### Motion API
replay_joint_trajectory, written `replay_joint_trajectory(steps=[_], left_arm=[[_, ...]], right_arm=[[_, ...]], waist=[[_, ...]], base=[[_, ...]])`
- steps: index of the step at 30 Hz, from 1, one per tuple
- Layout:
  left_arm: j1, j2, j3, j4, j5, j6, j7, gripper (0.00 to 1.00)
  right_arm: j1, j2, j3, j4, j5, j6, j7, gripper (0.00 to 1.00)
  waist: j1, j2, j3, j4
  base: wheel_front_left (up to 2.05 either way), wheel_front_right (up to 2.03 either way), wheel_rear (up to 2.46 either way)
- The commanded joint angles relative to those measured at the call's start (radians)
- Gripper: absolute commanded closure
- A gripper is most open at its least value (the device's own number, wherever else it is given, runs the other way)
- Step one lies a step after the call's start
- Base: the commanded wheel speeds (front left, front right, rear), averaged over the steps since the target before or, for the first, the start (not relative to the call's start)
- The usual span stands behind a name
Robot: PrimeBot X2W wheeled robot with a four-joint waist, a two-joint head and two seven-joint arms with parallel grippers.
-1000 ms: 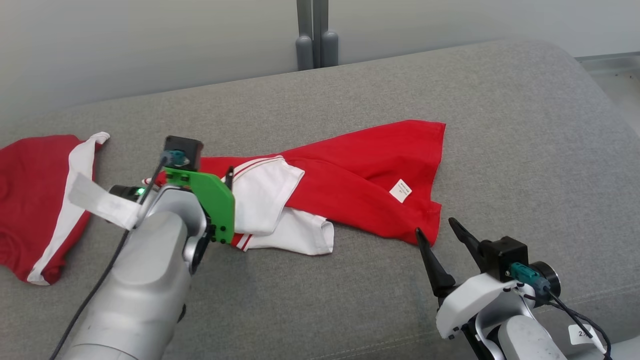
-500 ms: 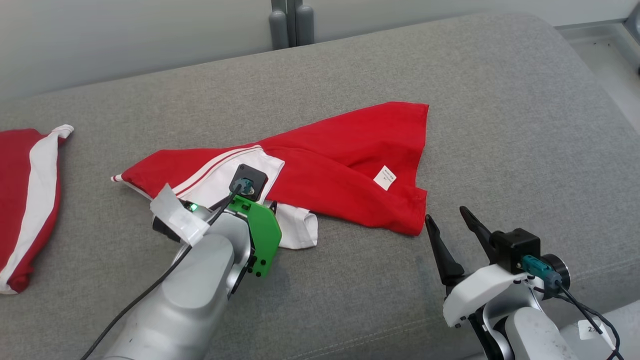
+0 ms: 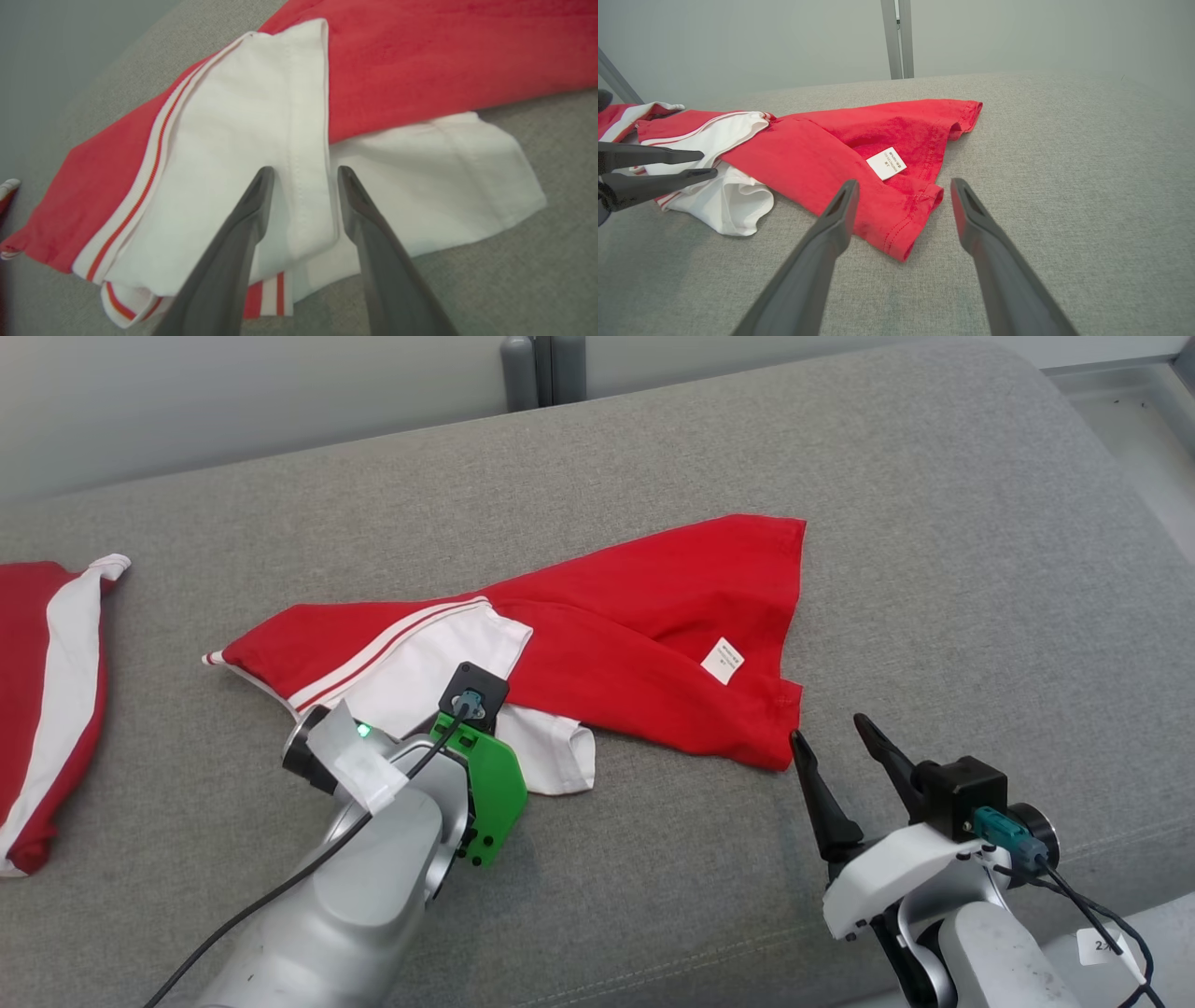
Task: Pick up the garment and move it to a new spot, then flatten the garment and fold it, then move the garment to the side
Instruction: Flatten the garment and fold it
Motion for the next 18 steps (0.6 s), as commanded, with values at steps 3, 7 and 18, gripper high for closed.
replay_joint_trajectory(steps=[3, 7, 18], left_arm=[[-0.010, 0.003, -0.001, 0.001, 0.000, 0.007, -0.023, 1.00], [-0.010, 0.018, 0.007, -0.001, -0.010, 0.012, -0.044, 1.00], [0.160, 0.176, 0.020, -0.218, -0.036, 0.044, -0.027, 1.00]], right_arm=[[-0.007, -0.001, -0.008, 0.006, 0.001, 0.000, -0.010, 0.00], [-0.007, -0.001, -0.015, 0.011, 0.000, 0.000, -0.014, 0.00], [0.028, -0.001, -0.036, 0.022, -0.006, 0.000, -0.009, 0.00]], waist=[[0.0000, 0.0000, 0.003, 0.011], [0.0000, 0.0000, -0.001, 0.030], [0.0000, 0.0000, -0.057, 0.116]], base=[[0.00, 0.00, 0.00], [0.00, 0.00, 0.00], [0.00, 0.00, 0.00]])
